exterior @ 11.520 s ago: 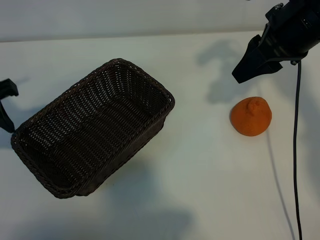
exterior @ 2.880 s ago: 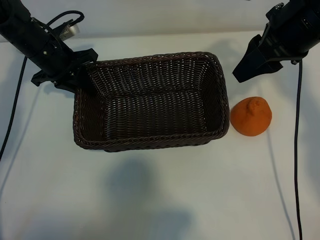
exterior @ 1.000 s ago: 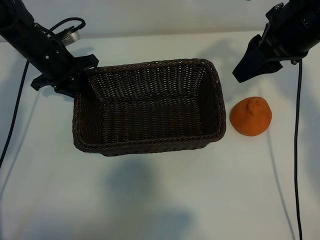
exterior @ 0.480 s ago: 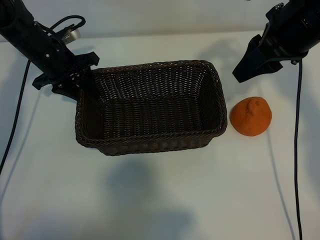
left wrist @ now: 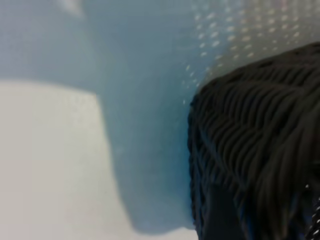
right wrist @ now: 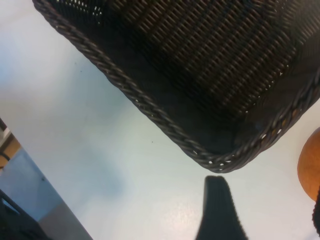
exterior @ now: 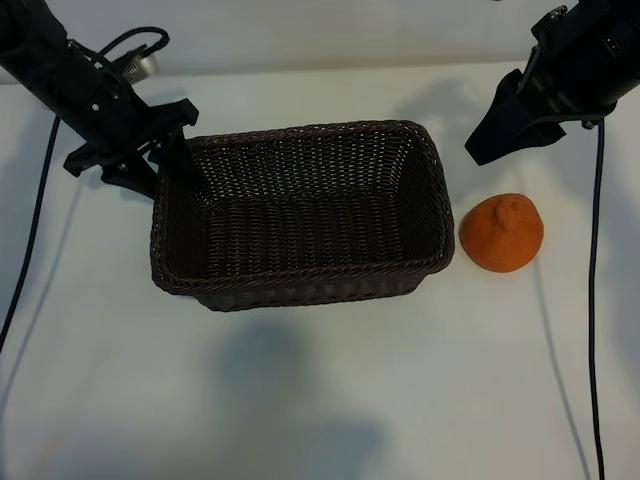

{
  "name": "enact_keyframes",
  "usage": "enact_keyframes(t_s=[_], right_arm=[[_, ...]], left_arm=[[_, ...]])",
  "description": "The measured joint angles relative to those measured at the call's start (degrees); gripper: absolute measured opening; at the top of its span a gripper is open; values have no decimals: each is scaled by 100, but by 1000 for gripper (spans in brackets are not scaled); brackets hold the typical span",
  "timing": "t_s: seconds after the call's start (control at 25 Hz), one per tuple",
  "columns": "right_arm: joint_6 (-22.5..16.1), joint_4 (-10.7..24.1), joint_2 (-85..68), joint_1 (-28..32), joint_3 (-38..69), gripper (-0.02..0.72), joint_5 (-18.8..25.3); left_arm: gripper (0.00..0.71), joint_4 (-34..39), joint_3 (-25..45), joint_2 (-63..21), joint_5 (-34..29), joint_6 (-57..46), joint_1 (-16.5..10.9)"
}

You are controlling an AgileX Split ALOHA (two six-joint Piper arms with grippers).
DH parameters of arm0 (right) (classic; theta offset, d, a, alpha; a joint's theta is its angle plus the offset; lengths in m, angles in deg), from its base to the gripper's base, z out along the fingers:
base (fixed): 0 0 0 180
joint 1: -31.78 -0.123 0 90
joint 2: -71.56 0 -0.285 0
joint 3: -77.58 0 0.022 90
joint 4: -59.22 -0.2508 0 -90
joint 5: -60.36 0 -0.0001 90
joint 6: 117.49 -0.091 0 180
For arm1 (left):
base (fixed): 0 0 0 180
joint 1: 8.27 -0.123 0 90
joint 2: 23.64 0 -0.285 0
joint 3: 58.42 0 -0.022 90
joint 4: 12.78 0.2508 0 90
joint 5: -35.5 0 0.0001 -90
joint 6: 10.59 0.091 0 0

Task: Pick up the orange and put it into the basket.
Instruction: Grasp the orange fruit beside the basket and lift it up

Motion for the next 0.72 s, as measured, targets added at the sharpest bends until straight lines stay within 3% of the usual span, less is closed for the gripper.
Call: enact_keyframes(t_s=[0.72], right_arm=[[0, 0, 0, 0, 0, 445, 5]], left_arm=[[494, 469, -113, -878, -70, -319, 0]])
